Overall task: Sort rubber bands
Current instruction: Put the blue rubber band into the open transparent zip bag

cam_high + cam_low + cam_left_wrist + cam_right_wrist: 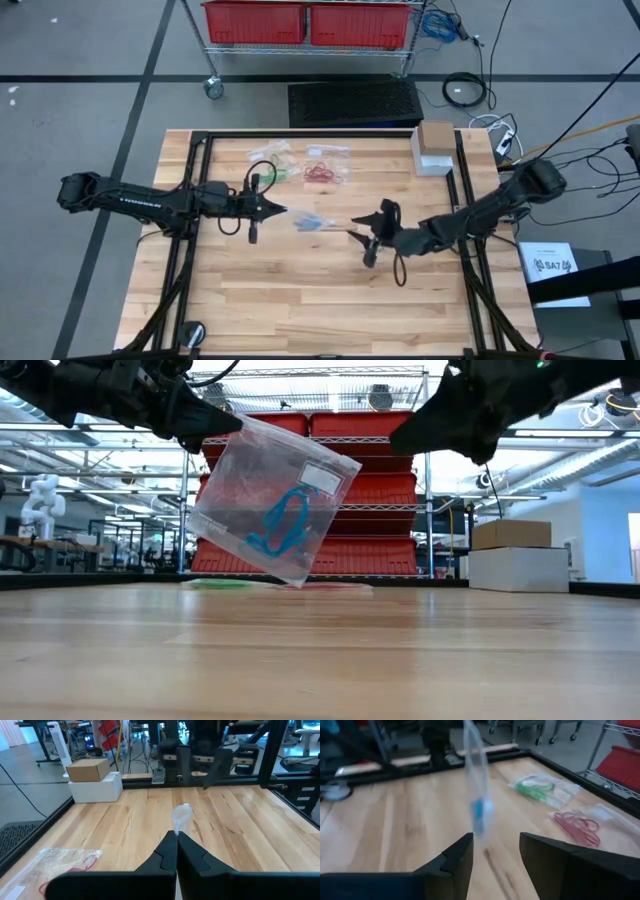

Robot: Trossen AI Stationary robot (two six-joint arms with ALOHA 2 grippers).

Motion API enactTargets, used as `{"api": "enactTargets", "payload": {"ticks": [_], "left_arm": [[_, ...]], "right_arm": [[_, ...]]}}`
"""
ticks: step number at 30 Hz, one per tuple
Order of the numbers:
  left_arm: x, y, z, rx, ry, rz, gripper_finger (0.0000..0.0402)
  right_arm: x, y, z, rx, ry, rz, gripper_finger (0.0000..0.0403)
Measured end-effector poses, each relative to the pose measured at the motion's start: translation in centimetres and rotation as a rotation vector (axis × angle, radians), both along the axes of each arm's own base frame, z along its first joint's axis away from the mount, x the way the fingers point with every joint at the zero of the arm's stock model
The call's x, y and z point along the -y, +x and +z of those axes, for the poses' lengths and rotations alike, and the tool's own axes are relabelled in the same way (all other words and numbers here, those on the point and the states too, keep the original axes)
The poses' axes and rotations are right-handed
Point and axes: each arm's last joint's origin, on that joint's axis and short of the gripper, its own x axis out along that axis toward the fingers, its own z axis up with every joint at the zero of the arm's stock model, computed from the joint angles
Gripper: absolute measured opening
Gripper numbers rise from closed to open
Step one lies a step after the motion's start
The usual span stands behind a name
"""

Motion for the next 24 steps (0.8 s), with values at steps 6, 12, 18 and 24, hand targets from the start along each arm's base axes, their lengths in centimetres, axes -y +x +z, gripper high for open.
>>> {"api": "enactTargets", "payload": {"ticks": [6, 12, 18, 24], "left_arm": [[0.0, 0.0, 0.1, 0.007, -0.001, 0.000, 0.0002], [0.0, 0.1, 0.4, 0.044, 0.000, 0.000, 0.0002], [0.0, 0.1, 0.6, 0.057, 0.001, 0.002, 0.0002], [0.0, 0.1, 0.6, 0.063, -0.025, 0.005, 0.0002]], "right_arm": [[1.6, 0.8, -0.2, 0.074, 0.056, -0.027, 0.0153], [2.9, 1.9, -1.5, 0.047, 0.132, 0.011, 0.0153], [2.9, 3.4, -2.5, 0.112, 0.074, 0.043, 0.0147], [2.6, 4.5, -2.4, 0.161, 0.024, 0.095, 0.0063]]}}
